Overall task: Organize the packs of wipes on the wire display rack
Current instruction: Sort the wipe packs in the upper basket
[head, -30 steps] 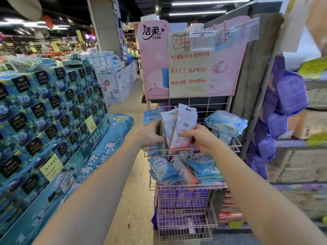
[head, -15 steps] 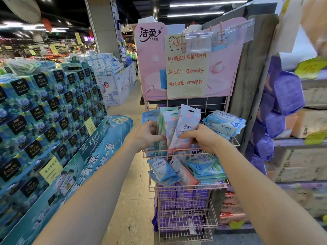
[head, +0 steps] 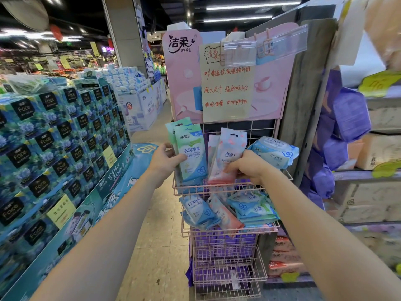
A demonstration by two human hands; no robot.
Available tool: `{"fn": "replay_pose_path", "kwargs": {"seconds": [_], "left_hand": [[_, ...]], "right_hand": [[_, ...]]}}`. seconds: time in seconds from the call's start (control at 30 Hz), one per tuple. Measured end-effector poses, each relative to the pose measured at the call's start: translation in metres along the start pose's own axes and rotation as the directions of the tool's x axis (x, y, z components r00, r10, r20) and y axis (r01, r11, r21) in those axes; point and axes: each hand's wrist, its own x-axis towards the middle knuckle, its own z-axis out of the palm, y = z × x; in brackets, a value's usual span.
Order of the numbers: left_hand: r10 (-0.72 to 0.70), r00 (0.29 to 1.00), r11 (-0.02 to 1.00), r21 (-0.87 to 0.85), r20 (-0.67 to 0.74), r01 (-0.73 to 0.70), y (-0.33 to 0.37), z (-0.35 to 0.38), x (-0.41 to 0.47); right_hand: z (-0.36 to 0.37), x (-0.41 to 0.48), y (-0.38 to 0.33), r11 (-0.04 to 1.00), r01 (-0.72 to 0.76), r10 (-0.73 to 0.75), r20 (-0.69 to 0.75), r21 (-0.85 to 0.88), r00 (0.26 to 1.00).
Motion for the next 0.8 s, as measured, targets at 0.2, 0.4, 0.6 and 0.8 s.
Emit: {"fn": "replay_pose_path", "kwargs": {"seconds": [0.2, 0.4, 0.6, 0.8], "left_hand": [[-0.020, 0.999, 0.996, -0.089, -0.029, 0.018, 0.003, -0.012, 0.004], [-0.029, 0.998, 0.994, -0.111, -0.053, 0.022, 0.003, -0.021, 0.000], [-0.046, 0.997, 0.994, -0.106, -0.066, 0.039, 0.000, -0.020, -0.005], [-0.066, 0.994, 0.985, -0.162, -0.086, 0.052, 0.005, -0.021, -0.007]], "right_hand": [[0.006, 0.012, -0.012, 0.999, 0.030, -0.027, -0.097, 0.023, 0.995], [0.031, 0.021, -0.008, 0.975, -0.053, 0.041, -0.062, -0.216, 0.997], [0.022, 0.027, -0.001, 0.990, -0.063, 0.051, -0.096, -0.128, 0.994], [0.012, 0.032, 0.007, 0.999, 0.028, -0.024, -0.092, 0.043, 0.995]]}}
